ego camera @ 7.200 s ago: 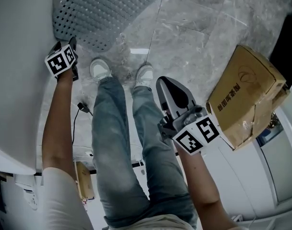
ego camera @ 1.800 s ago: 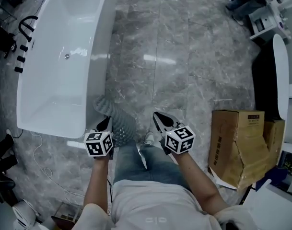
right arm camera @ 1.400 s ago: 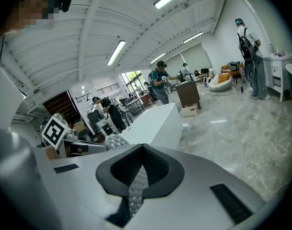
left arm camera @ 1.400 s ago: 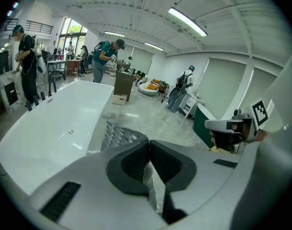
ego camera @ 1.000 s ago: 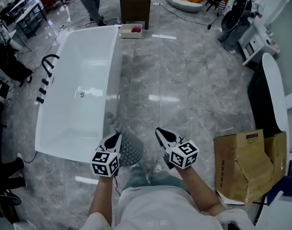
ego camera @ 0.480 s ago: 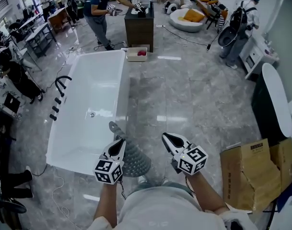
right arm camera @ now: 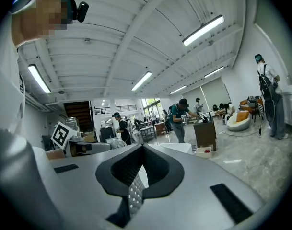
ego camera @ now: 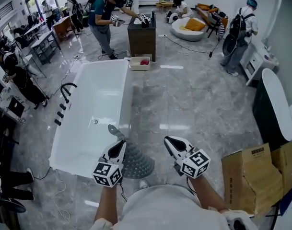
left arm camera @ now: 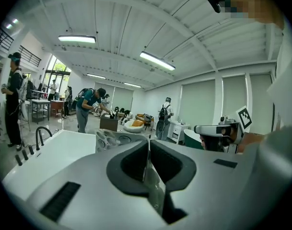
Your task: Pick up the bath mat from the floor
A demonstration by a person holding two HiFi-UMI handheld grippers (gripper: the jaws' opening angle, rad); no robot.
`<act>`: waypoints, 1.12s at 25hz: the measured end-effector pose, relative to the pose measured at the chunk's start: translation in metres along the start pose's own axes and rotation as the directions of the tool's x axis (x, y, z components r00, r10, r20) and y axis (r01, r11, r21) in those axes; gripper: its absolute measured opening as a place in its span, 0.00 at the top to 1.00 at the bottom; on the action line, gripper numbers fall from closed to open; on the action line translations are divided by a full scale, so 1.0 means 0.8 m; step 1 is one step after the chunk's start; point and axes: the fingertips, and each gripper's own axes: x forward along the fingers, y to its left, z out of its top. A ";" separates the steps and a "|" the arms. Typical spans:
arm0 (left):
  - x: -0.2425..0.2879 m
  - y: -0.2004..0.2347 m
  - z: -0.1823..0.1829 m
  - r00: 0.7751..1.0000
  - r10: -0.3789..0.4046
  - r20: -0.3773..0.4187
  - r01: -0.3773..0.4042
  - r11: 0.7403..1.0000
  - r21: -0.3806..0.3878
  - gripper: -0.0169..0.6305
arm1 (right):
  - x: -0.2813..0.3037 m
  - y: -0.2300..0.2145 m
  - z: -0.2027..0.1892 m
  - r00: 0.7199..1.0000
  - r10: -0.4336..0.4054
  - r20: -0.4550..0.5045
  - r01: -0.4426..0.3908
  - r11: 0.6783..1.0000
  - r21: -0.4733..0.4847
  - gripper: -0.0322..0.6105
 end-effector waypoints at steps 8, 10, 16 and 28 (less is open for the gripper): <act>-0.011 -0.017 0.007 0.999 -0.016 0.050 0.017 1.000 -0.010 0.93 | -0.014 0.002 0.011 1.000 0.011 0.018 -0.010 1.000 -0.021 0.91; -0.010 -0.019 0.009 0.998 -0.015 0.064 0.016 1.000 -0.019 0.93 | -0.016 -0.002 0.014 1.000 0.011 0.024 -0.011 1.000 -0.028 0.91; -0.013 -0.023 0.010 0.996 -0.011 0.085 0.014 0.999 -0.030 0.93 | -0.021 -0.004 0.011 1.000 0.010 0.024 -0.010 0.999 -0.033 0.91; -0.010 -0.021 -0.001 0.997 -0.007 0.076 0.011 0.999 -0.053 0.93 | -0.021 -0.015 0.003 1.000 -0.014 0.020 0.014 1.000 -0.015 0.91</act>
